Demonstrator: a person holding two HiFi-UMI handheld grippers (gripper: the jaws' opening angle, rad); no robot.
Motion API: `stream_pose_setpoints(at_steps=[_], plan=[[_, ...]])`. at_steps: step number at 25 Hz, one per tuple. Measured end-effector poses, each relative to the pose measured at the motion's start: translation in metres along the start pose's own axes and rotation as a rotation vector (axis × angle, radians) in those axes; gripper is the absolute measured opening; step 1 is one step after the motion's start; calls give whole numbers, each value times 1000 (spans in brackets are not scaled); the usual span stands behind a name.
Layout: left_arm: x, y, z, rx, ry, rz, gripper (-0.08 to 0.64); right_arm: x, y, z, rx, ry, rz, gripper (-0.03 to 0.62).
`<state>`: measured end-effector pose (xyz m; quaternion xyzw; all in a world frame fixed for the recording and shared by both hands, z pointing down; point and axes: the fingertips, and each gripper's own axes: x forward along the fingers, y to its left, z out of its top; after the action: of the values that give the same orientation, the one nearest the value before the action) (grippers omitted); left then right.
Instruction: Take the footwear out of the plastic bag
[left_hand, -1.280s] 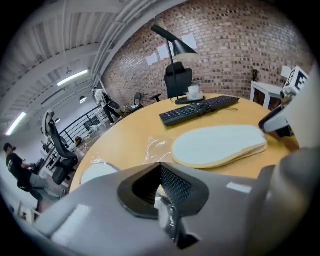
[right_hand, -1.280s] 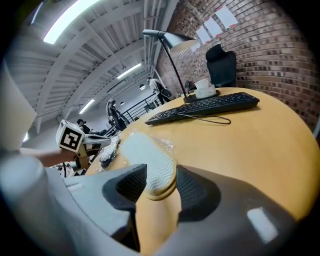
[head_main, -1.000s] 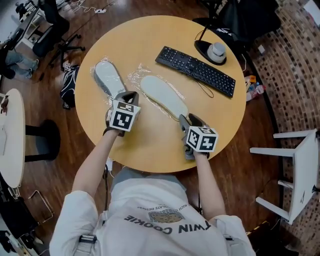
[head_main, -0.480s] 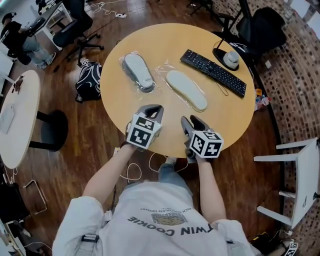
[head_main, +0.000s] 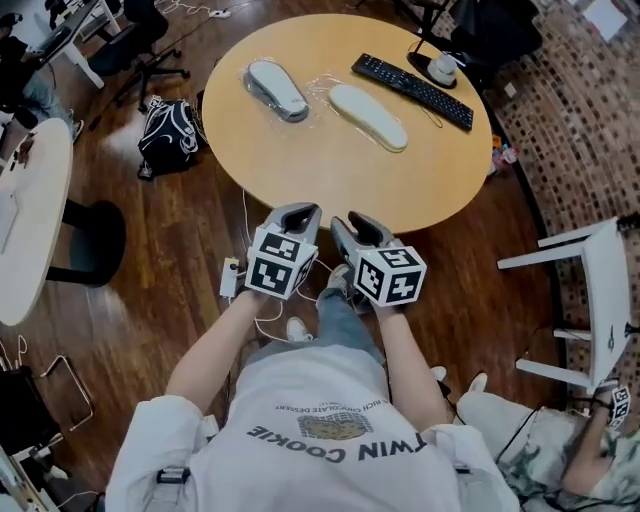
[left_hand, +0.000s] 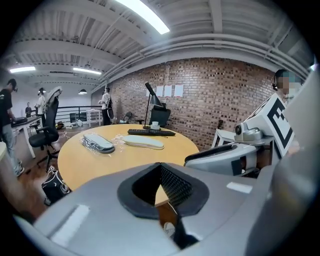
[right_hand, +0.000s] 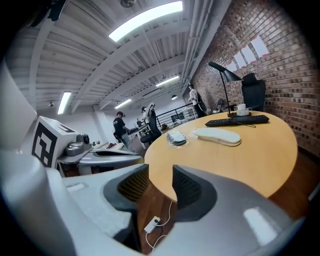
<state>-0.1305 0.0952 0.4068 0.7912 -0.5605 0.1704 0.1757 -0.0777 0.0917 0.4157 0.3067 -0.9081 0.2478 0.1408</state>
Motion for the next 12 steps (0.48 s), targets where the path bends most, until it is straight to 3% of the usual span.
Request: stream_pose_setpoints(at_steps=[5, 12], plan=[[-35, -31, -2, -46, -62, -12, 3, -34, 33, -7, -28, -18, -8, 113], [-65, -70, -13, -90, -95, 31, 3, -77, 52, -8, -132, -46, -23, 49]])
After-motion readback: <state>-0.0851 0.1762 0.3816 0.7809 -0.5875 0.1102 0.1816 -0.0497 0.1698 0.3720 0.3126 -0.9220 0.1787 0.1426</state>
